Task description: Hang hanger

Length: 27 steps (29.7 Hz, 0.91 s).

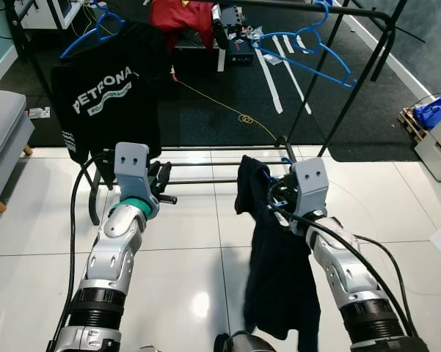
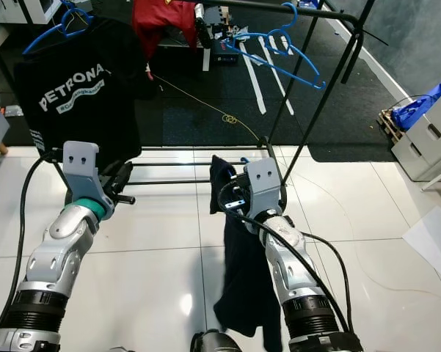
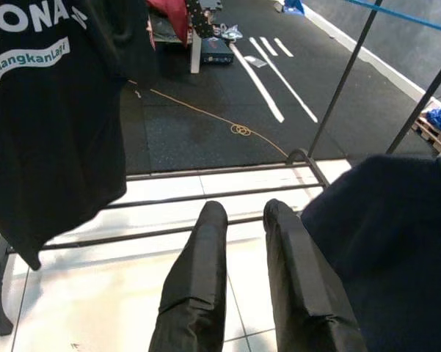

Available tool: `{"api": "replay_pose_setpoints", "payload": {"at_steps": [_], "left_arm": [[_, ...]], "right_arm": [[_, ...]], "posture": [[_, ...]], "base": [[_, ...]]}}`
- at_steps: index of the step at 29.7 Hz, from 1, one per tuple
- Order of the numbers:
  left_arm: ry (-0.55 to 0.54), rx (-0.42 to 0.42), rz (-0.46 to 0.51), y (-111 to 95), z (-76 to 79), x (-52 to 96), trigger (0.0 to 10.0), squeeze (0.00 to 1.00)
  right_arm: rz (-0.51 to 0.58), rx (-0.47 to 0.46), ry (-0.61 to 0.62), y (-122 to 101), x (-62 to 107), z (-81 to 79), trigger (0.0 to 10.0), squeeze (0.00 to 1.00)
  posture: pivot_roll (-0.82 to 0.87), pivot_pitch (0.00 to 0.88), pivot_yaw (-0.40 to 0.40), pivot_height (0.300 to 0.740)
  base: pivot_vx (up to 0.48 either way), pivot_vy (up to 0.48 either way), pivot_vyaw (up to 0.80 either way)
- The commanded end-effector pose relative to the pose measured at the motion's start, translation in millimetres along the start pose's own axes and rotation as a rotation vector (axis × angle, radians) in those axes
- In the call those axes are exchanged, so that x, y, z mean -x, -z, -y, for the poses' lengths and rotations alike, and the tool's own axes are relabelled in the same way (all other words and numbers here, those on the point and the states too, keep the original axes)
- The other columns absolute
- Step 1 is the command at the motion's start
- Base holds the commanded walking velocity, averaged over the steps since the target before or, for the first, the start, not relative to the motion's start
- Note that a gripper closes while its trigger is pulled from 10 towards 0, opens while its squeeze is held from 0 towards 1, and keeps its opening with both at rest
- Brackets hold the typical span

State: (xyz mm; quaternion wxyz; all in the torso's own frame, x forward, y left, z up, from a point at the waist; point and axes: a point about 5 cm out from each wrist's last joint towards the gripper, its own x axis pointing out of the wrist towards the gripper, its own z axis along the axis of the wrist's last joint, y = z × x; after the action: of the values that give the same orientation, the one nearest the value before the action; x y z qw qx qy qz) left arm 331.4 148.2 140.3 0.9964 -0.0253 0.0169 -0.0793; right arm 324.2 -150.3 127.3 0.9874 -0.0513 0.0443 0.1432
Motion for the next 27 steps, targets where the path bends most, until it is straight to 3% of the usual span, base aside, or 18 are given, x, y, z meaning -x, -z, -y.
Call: {"api": "replay_pose_setpoints", "payload": {"at_steps": [1, 18, 27], "left_arm": [[0.008, 0.002, -0.009, 2.5, 1.4, -1.3, 10.0, 0.00], [0.015, -0.024, -0.023, 6.0, 1.0, 2.4, 10.0, 0.00], [0.043, -0.039, -0.009, 1.4, 6.0, 3.5, 10.0, 0.00]], "right_arm": [[0.044, 0.003, -0.002, -10.9, 0.3, 3.4, 10.0, 0.00], [0.034, -0.007, -0.016, -8.6, 4.2, -0.1, 10.0, 0.00], [0.032, -0.029, -0.008, -6.8, 5.5, -2.5, 10.0, 0.00]], "posture": [[-0.06, 0.085, -0.016, 0.740], [-0.05, 0.089, -0.016, 0.740], [-0.05, 0.089, -0.006, 0.740]], "base": [[0.000, 0.000, 0.00], [0.000, 0.452, 0.00], [0.000, -0.467, 0.00]]}}
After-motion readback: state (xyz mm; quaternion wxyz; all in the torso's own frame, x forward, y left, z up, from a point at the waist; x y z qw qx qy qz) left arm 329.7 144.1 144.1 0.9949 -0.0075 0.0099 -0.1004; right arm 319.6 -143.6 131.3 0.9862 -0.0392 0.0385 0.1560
